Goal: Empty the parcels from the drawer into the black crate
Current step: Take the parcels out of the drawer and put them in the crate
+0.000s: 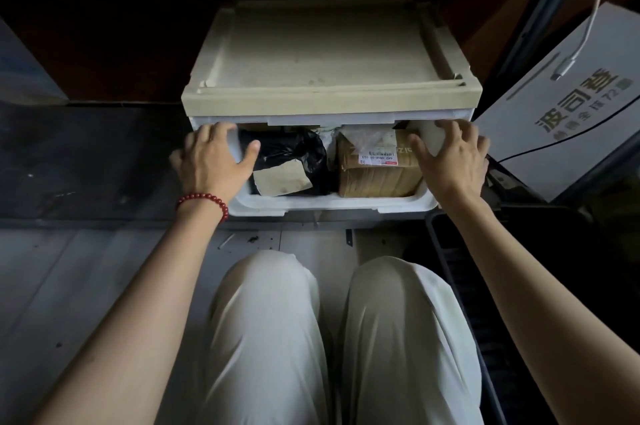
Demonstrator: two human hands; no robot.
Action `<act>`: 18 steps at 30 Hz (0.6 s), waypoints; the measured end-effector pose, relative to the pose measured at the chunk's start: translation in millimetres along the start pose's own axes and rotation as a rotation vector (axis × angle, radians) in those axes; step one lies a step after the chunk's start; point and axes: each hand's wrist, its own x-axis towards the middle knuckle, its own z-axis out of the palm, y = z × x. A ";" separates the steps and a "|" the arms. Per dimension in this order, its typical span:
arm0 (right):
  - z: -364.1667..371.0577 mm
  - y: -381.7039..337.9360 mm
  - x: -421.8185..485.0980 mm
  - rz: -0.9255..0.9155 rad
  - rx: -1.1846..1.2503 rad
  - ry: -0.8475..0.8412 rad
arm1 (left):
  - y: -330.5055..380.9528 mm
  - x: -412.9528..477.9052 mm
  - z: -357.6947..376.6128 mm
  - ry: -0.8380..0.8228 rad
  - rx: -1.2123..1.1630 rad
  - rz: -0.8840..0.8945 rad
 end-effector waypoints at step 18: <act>31.3 -52.0 -26.1 0.045 0.269 -0.159 | 57.2 -12.7 7.9 -0.160 0.001 -0.029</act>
